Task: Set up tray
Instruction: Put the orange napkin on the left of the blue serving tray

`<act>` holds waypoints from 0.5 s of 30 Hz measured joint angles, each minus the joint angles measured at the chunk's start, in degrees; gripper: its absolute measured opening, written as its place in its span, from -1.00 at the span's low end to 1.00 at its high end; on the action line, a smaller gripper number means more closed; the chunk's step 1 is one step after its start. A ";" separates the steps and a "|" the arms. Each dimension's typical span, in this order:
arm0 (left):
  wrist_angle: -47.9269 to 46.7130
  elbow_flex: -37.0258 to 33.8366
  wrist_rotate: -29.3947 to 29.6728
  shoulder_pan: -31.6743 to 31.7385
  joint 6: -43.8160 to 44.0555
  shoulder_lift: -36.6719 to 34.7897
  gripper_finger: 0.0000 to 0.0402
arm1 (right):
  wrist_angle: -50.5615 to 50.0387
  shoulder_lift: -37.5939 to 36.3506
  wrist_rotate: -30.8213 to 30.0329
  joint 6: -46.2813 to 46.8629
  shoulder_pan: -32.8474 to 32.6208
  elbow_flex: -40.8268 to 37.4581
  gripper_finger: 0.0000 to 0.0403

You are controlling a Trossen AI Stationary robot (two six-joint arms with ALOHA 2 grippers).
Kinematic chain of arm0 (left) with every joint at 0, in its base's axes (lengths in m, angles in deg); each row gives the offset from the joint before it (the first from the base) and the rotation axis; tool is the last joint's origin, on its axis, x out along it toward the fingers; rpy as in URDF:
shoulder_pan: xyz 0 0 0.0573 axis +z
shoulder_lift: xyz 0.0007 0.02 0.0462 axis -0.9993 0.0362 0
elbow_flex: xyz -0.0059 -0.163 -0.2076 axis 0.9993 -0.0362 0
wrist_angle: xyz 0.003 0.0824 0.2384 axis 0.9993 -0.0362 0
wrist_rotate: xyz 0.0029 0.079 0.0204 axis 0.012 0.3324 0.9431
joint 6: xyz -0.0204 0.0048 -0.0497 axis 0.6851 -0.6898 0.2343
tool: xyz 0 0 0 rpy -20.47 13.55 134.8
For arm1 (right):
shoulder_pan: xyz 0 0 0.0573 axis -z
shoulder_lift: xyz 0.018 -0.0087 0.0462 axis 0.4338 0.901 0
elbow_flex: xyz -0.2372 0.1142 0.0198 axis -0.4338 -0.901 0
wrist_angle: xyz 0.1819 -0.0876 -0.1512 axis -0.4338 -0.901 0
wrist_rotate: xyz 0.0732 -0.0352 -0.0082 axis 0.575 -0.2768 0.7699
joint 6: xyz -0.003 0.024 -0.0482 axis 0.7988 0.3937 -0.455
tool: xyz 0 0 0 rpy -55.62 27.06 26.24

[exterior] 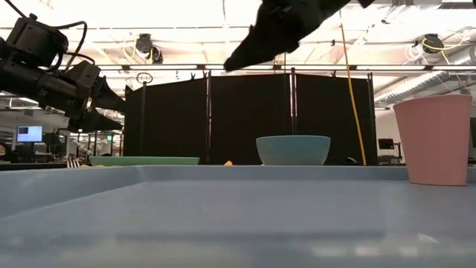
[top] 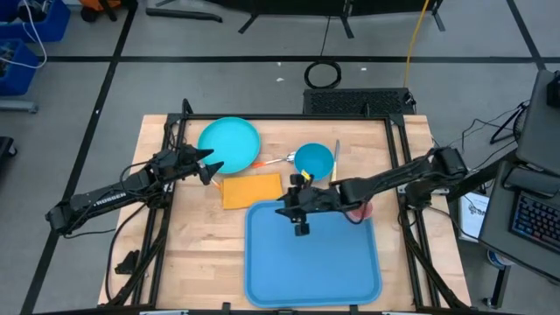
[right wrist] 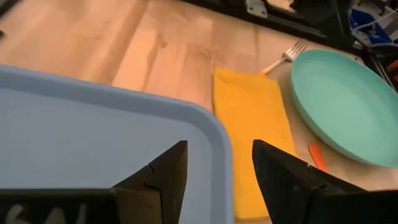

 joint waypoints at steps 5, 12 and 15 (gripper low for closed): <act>2.38 -0.02 -2.25 -0.01 3.66 0.00 0.98 | 0.85 0.50 -0.04 1.15 0.48 -0.16 -0.16; 3.50 -0.02 -3.17 -0.02 3.35 0.00 0.98 | 1.11 0.48 -0.07 1.75 0.30 -0.43 -0.16; 3.54 -0.02 -4.55 -0.15 7.31 0.00 0.98 | 0.84 0.57 -0.08 1.75 0.30 -0.43 -0.16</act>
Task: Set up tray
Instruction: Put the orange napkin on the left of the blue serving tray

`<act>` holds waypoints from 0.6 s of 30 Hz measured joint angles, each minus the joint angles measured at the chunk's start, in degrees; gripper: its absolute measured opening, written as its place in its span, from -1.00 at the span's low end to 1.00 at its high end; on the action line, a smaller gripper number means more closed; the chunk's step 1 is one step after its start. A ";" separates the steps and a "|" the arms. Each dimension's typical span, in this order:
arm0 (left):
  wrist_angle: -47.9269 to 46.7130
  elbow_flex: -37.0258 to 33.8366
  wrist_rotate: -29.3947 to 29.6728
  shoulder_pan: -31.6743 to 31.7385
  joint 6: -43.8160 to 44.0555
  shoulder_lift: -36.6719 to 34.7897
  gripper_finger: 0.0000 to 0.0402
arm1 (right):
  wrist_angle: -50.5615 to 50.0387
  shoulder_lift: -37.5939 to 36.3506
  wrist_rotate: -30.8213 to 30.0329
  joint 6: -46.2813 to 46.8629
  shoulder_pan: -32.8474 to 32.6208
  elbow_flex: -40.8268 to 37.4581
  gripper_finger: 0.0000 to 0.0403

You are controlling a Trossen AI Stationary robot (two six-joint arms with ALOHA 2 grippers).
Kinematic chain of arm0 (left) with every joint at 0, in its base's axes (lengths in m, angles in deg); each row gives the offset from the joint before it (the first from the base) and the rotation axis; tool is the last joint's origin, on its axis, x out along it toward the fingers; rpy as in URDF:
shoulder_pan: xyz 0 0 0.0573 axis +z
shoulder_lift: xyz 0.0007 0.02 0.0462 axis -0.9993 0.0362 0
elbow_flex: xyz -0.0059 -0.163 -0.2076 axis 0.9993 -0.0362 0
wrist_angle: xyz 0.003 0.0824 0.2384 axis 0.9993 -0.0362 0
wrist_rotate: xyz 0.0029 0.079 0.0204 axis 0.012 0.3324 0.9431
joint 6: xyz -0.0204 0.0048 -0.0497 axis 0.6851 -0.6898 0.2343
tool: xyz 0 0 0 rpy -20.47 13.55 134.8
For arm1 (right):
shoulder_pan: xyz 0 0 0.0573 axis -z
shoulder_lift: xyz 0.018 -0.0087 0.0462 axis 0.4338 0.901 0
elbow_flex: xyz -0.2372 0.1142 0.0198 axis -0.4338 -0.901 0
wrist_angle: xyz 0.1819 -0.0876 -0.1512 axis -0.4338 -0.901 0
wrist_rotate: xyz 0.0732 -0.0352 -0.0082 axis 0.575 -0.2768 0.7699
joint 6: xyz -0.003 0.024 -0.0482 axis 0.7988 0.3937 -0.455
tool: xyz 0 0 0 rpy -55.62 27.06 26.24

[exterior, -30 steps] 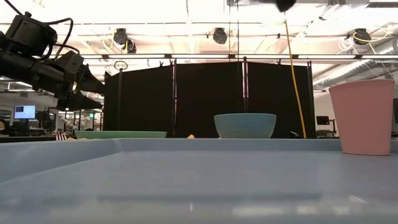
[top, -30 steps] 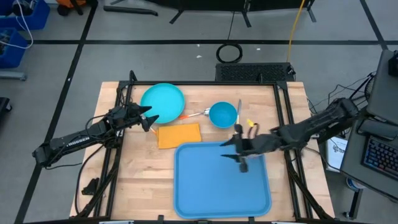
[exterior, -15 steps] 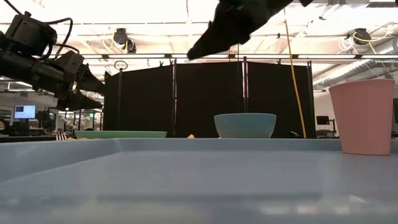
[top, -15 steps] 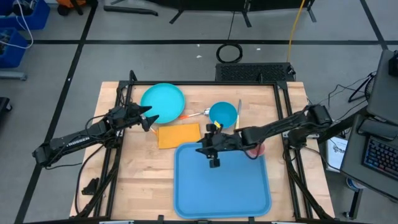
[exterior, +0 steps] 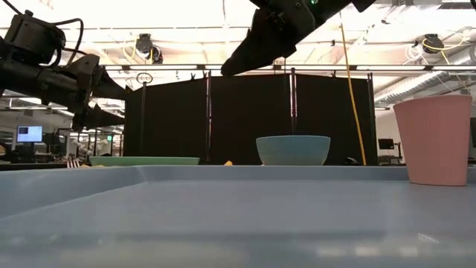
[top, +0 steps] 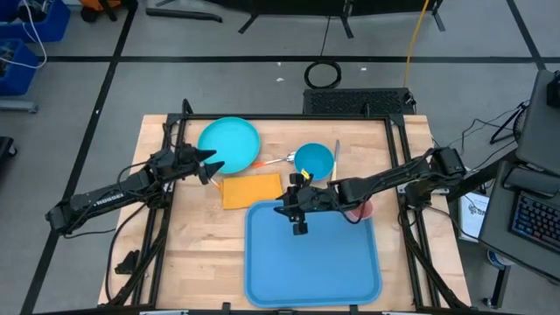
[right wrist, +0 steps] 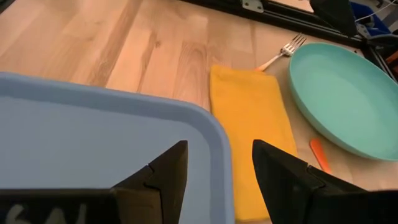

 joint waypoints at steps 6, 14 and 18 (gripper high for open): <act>3.57 0.00 -9.44 -2.10 1.36 0.00 0.98 | -0.28 -0.02 -0.01 0.00 0.00 -0.02 -0.16; 5.35 0.00 -3.90 -11.73 -2.21 0.00 0.98 | -0.26 -0.02 -0.05 0.00 0.00 -0.04 -0.16; 6.37 0.00 1.59 -18.61 -4.16 0.13 0.98 | -0.26 -0.02 -0.05 0.00 0.00 -0.04 -0.16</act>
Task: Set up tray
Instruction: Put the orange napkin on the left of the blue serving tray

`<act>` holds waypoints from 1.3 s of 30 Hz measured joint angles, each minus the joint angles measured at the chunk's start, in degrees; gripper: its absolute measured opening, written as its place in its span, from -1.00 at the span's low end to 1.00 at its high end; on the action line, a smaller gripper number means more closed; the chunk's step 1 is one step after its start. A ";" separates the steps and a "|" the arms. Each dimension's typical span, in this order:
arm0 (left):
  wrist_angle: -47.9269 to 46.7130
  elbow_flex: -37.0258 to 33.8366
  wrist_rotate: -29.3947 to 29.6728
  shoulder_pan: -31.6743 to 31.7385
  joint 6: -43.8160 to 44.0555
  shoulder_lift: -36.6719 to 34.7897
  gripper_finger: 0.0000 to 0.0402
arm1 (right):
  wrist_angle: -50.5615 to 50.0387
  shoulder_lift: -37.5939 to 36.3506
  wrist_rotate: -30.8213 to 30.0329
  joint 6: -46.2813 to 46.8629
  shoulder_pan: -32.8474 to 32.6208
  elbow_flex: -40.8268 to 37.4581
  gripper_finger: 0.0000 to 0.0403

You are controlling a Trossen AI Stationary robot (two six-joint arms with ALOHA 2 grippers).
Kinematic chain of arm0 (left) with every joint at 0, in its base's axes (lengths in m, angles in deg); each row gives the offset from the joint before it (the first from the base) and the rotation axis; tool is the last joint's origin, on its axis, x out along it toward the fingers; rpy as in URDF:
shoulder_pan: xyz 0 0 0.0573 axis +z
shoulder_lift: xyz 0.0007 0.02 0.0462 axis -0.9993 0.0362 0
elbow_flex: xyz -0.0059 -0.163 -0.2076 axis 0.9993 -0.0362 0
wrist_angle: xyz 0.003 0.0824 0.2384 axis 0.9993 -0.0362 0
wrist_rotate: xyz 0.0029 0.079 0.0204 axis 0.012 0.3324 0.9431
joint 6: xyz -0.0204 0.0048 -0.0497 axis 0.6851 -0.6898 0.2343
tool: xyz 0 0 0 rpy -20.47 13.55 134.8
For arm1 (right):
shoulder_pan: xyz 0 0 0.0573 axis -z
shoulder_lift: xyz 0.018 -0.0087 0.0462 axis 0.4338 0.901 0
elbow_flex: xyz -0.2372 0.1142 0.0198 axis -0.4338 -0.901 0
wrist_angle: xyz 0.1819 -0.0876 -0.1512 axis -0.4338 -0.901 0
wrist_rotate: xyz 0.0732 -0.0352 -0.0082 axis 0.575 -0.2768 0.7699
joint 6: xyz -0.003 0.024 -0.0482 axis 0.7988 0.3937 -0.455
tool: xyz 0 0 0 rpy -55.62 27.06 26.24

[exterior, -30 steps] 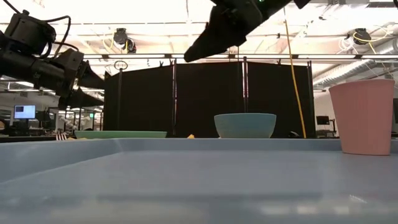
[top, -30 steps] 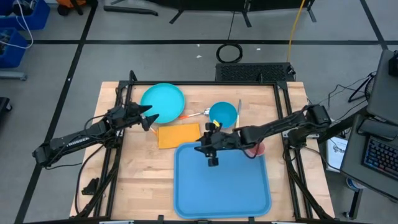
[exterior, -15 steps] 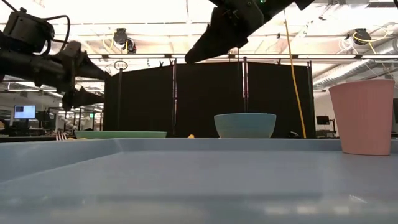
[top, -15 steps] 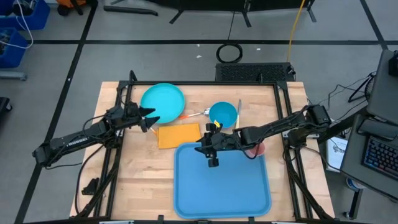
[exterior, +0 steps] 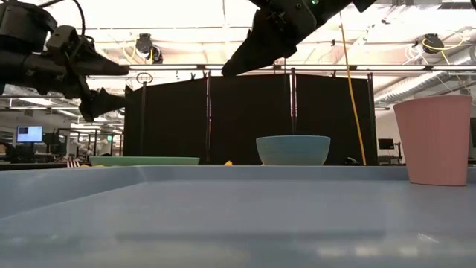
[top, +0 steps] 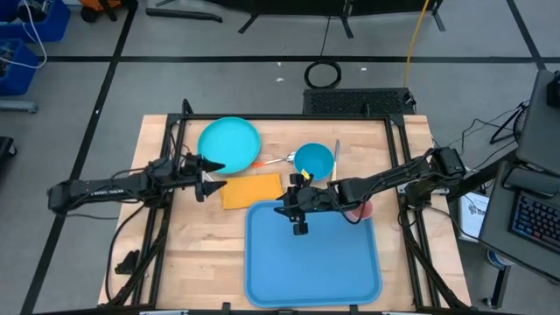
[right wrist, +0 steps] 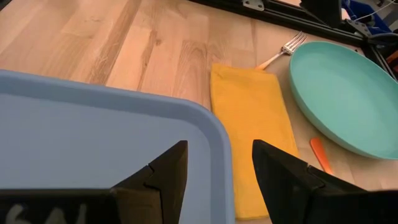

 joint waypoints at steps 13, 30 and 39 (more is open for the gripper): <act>-4.14 5.92 31.66 -24.88 -9.35 2.76 0.98 | -1.57 -0.02 -0.02 0.44 -0.02 0.00 -0.16; -28.82 28.85 56.50 -43.49 -4.93 46.93 0.98 | -1.59 -0.03 -0.02 1.73 -0.02 -0.23 -0.16; -54.55 38.68 51.04 -43.72 17.24 66.96 0.98 | 1.06 -0.09 -0.02 1.80 -0.02 -3.43 -0.16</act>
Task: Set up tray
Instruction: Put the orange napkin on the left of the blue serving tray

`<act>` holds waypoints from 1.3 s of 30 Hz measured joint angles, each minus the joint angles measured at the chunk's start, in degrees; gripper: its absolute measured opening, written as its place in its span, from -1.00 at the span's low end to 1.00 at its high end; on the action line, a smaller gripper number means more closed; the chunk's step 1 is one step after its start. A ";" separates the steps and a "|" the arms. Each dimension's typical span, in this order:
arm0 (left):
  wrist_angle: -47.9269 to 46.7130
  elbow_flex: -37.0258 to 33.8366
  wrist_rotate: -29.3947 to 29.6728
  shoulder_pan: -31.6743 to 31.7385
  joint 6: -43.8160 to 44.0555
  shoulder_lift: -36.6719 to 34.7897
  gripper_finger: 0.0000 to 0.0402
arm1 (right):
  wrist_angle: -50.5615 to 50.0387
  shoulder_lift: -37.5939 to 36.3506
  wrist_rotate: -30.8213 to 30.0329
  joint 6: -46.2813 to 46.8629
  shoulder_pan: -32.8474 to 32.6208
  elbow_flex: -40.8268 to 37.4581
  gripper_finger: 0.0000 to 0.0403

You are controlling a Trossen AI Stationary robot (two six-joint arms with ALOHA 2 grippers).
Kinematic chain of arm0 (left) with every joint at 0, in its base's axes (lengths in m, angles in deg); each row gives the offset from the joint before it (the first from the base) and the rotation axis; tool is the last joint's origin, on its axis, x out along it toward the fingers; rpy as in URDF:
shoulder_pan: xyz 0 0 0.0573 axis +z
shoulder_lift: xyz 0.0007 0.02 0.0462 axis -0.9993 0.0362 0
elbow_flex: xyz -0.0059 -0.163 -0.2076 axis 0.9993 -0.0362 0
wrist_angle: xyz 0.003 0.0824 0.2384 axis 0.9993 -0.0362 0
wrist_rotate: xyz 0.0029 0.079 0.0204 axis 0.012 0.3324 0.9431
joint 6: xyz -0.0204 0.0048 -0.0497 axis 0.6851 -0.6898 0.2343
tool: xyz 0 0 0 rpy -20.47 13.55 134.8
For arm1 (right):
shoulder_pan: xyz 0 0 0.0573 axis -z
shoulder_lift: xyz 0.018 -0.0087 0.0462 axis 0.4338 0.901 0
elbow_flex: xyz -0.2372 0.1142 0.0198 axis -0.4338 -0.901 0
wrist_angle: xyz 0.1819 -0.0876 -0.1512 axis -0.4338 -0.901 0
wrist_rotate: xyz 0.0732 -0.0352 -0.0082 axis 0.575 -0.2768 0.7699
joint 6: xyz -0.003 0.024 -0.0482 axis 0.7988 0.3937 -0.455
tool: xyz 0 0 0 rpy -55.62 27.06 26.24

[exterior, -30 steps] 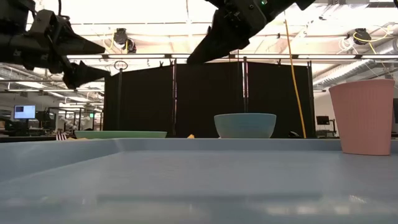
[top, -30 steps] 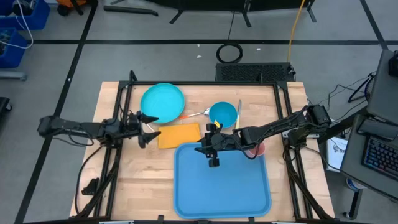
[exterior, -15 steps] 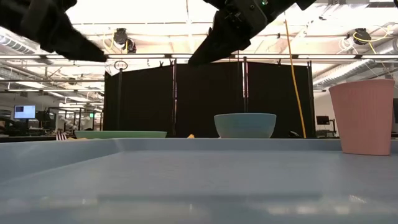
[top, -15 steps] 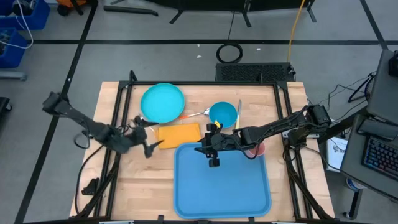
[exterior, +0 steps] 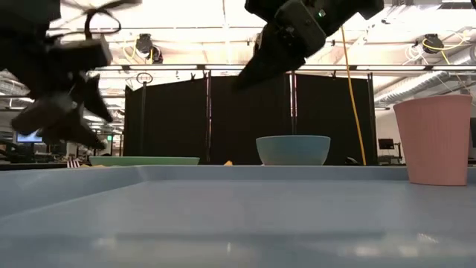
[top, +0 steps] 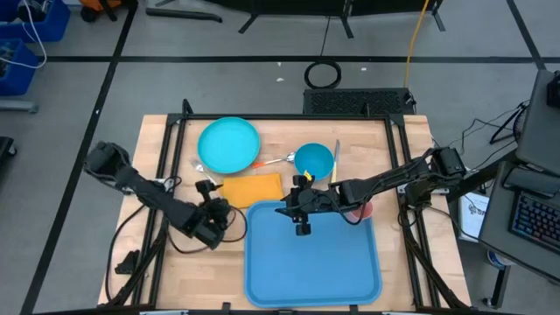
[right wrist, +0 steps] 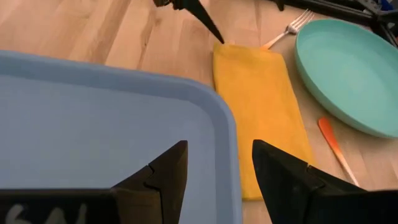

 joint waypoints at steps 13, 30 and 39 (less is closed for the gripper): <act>7.77 0.18 -9.52 -1.10 -0.50 6.43 0.98 | 2.42 0.02 0.02 -0.03 0.00 -0.26 -0.16; 10.80 0.31 -7.92 6.09 -9.79 10.26 0.97 | 2.88 0.02 0.02 -0.07 0.00 -0.22 -0.16; 13.15 0.13 -10.38 7.36 -13.27 10.59 0.36 | 2.88 0.02 0.01 -0.08 0.00 -0.19 -0.16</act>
